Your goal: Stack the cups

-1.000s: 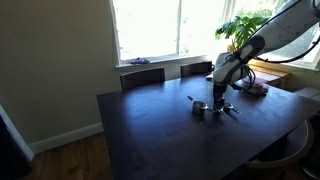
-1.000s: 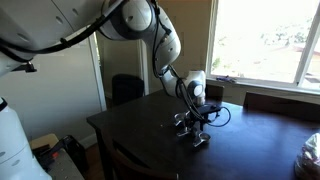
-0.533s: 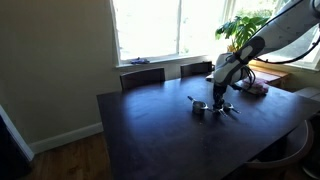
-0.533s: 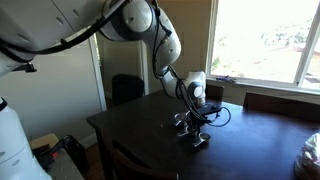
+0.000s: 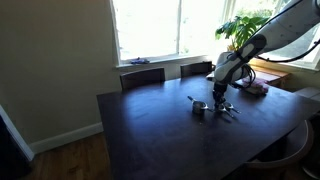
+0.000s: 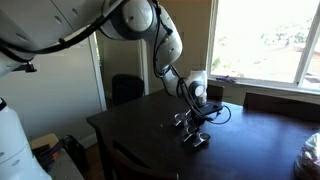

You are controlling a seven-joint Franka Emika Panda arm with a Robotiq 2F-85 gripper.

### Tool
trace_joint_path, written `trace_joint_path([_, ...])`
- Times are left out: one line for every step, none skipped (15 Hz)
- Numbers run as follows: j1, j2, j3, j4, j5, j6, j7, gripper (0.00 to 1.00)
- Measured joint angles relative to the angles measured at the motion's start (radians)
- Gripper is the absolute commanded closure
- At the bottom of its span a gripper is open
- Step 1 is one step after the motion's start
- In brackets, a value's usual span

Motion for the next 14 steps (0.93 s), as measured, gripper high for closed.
trace_joint_path([-0.004,0.000,0.003,0.000,0.003,0.000,-0.019,0.94])
trace_joint_path([-0.010,0.000,0.007,0.000,0.008,-0.001,-0.041,0.95])
trace_joint_path([-0.016,-0.001,0.013,0.000,0.015,-0.004,-0.066,0.95])
trace_joint_path([-0.022,-0.001,0.020,0.000,0.023,-0.009,-0.092,0.96])
trace_joint_path([-0.030,-0.003,0.028,0.000,0.032,-0.013,-0.121,0.96])
trace_joint_path([-0.036,-0.004,0.036,0.000,0.040,-0.023,-0.150,0.97])
trace_joint_path([-0.041,-0.007,0.042,0.000,0.048,-0.035,-0.176,0.96])
trace_joint_path([-0.043,-0.010,0.046,0.000,0.057,-0.048,-0.201,0.96])
trace_joint_path([-0.043,-0.015,0.048,0.000,0.065,-0.059,-0.220,0.96])
trace_joint_path([-0.043,-0.021,0.050,0.000,0.073,-0.071,-0.236,0.97])
trace_joint_path([-0.043,-0.027,0.054,0.000,0.077,-0.084,-0.249,0.97])
trace_joint_path([-0.042,-0.034,0.056,0.000,0.080,-0.096,-0.261,0.98])
trace_joint_path([-0.040,-0.043,0.058,-0.001,0.081,-0.106,-0.270,0.98])
trace_joint_path([-0.039,-0.053,0.061,-0.003,0.082,-0.116,-0.279,0.98])
